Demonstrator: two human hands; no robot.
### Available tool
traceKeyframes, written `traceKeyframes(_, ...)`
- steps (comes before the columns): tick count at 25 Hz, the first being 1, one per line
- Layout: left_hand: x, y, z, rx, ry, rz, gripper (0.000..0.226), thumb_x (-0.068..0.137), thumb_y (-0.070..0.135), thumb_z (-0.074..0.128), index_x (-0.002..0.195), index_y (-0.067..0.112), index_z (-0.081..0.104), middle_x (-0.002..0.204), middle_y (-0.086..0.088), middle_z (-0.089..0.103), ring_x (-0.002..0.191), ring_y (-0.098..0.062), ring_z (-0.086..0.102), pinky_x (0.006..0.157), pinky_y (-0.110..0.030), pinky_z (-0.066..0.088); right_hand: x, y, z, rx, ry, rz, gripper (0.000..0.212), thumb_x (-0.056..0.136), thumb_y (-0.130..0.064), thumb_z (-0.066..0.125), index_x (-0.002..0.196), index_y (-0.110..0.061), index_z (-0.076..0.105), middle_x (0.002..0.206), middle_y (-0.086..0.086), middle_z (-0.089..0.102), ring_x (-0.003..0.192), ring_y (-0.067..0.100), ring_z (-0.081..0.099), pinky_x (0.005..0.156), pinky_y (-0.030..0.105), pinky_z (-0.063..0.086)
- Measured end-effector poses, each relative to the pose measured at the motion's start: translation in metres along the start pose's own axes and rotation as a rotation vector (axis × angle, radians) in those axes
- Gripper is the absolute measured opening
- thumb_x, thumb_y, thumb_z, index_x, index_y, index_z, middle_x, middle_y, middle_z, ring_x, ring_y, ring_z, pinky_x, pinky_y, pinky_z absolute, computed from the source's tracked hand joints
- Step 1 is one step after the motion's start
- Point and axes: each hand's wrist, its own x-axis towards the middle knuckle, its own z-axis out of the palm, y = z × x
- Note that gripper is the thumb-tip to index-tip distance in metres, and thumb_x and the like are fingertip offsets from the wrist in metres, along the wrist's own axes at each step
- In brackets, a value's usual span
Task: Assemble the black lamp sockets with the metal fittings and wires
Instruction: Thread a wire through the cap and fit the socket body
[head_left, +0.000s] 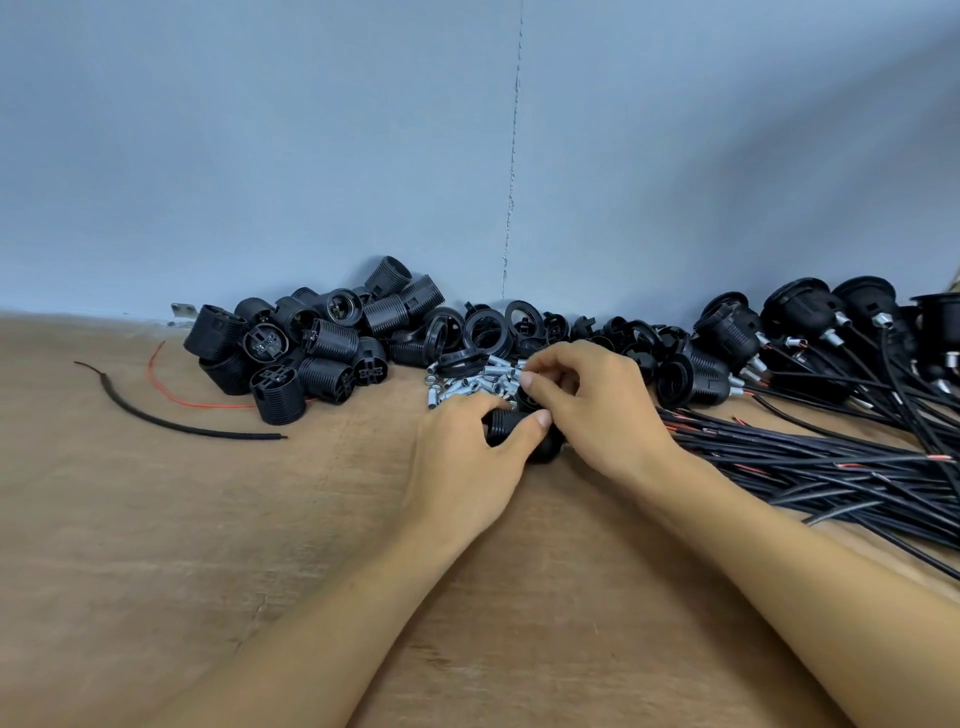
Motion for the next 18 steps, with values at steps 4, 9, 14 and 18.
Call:
traceKeyframes(4,0.001,-0.001,-0.001,-0.001,0.002,0.008,0.035,0.086,0.046,0.068,0.06,0.027,0.054,0.07,0.004,0.058,0.069,-0.012,0.051,0.06,-0.028,0.031,0.043,-0.024,0.016,-0.092,-0.11,-0.031,0.013,0.09,-0.033,0.068,0.101,-0.03,0.073,0.086,-0.011,0.065,0.085,0.006,0.061,0.076,0.03,0.049)
traceKeyframes(9,-0.002,0.0,-0.005,-0.068,-0.056,0.014,0.021,0.072,0.04,0.059,0.075,0.024,0.072,0.081,0.011,0.07,0.085,-0.007,0.062,0.072,-0.028,0.049,0.076,-0.037,0.046,-0.536,-0.364,-0.07,0.031,0.099,-0.03,0.054,0.127,-0.028,0.066,0.132,0.006,0.056,0.122,0.029,0.052,0.103,0.042,0.043)
traceKeyframes(14,-0.001,-0.005,-0.008,-0.077,-0.057,-0.004,0.019,0.073,0.039,0.067,0.086,0.026,0.072,0.086,0.013,0.068,0.086,-0.005,0.06,0.072,-0.02,0.043,0.077,-0.039,0.042,-0.505,-0.268,-0.091,0.024,0.096,-0.03,0.059,0.117,-0.027,0.07,0.115,0.0,0.068,0.111,0.025,0.06,0.088,0.034,0.042)
traceKeyframes(18,-0.004,-0.006,-0.008,-0.121,-0.071,-0.046,0.033,0.066,0.052,0.08,0.09,0.03,0.072,0.074,0.018,0.066,0.065,0.001,0.057,0.061,-0.012,0.041,0.068,-0.034,0.013,-0.195,-0.051,0.002,0.019,0.096,-0.037,0.059,0.11,-0.029,0.069,0.093,-0.004,0.07,0.089,0.018,0.063,0.074,0.031,0.047)
